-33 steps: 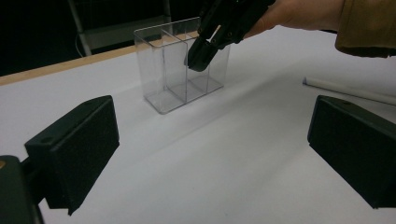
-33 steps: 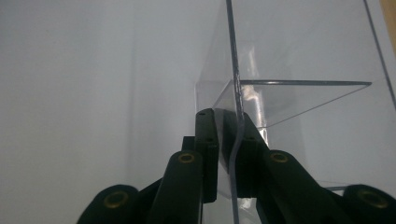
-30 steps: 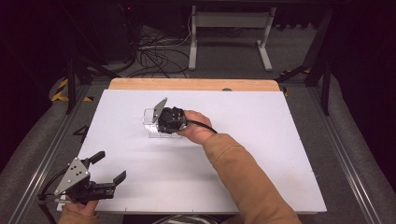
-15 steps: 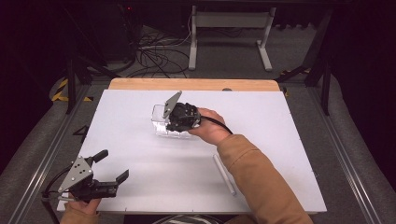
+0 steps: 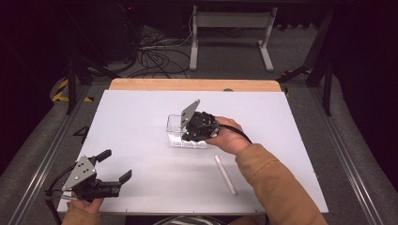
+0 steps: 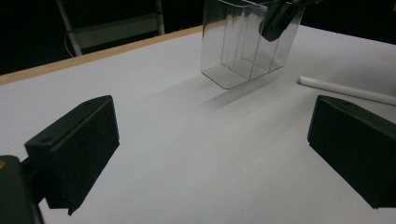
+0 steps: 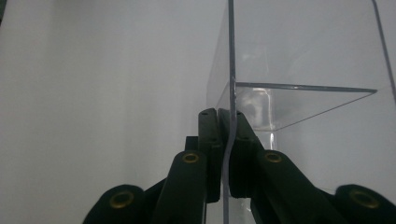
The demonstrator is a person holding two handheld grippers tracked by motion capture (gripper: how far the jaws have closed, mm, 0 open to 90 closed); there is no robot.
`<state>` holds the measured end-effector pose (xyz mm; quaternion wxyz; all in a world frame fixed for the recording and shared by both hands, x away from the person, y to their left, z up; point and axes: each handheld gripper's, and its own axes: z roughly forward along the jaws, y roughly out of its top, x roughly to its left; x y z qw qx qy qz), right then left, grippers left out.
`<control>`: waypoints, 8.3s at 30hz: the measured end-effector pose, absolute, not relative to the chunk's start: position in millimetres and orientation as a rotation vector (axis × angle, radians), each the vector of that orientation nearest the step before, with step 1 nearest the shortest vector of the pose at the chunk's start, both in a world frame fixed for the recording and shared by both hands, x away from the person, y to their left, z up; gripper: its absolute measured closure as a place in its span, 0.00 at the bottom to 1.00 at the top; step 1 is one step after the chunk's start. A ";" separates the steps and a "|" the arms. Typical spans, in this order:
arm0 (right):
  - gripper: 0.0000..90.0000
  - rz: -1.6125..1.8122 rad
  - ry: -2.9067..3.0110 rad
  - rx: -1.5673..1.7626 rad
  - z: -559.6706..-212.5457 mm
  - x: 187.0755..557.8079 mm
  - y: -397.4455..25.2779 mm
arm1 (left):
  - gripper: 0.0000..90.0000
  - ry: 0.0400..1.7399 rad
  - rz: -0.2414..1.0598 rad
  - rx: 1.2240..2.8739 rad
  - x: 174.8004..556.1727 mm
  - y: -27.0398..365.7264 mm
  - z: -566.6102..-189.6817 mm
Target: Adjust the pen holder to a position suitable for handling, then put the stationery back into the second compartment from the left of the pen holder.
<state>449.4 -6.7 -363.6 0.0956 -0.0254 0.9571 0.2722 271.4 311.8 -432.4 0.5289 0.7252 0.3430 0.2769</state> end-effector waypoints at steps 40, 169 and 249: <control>0.86 0.792 2.903 -0.069 -392.7 452.1 -27.6 | 0.03 0.820 0.656 1.741 272.8 309.8 -433.0; 0.45 0.667 2.611 1.100 -431.4 371.3 -101.7 | 0.03 0.784 0.635 1.752 283.2 302.4 -431.8; 0.88 0.622 2.375 1.357 -419.8 351.5 -99.3 | 0.03 0.781 0.629 1.758 283.0 301.2 -432.5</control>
